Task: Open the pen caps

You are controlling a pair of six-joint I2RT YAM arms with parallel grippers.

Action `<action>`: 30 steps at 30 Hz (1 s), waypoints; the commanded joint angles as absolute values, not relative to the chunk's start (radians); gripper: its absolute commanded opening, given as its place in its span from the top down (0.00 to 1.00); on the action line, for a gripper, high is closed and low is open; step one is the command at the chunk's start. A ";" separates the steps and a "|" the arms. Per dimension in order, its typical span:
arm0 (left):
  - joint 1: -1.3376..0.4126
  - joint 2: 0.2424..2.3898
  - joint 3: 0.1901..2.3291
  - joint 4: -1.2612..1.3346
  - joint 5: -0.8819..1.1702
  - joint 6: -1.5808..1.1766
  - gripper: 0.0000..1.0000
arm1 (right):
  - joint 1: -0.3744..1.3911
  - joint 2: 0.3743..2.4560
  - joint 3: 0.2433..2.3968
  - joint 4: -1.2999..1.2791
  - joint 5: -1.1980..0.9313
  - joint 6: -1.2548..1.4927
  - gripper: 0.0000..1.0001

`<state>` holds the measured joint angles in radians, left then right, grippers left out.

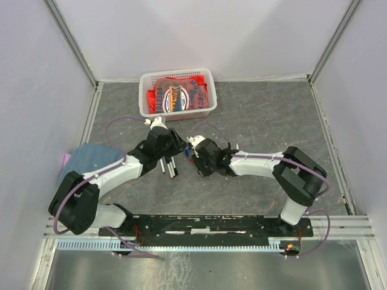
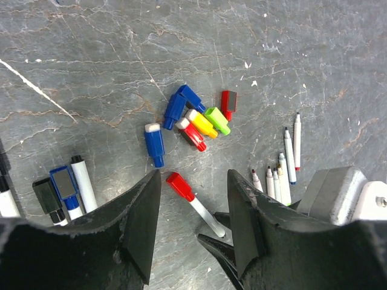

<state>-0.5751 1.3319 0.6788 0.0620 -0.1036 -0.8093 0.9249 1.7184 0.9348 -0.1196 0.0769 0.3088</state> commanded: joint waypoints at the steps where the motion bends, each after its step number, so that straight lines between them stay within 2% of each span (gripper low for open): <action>1: -0.566 1.302 0.665 0.107 -0.120 -0.808 0.45 | 0.935 1.740 0.981 -0.096 0.099 0.296 0.61; 9: -0.564 1.308 0.661 0.115 -0.101 -0.813 0.45 | 0.937 1.760 0.974 -0.144 0.115 0.312 0.73; 18: -0.562 1.331 0.666 0.117 -0.033 -0.828 0.42 | 0.937 1.700 0.927 -0.118 0.103 0.343 0.99; 30: -0.559 1.382 0.633 0.196 0.091 -0.894 0.41 | 0.935 1.524 0.887 -0.061 0.046 0.393 0.99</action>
<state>-0.5659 1.3602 0.6464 0.1158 0.0303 -0.8406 0.9295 1.5913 0.8909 -0.1184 0.0780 0.3630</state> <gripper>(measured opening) 0.588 0.035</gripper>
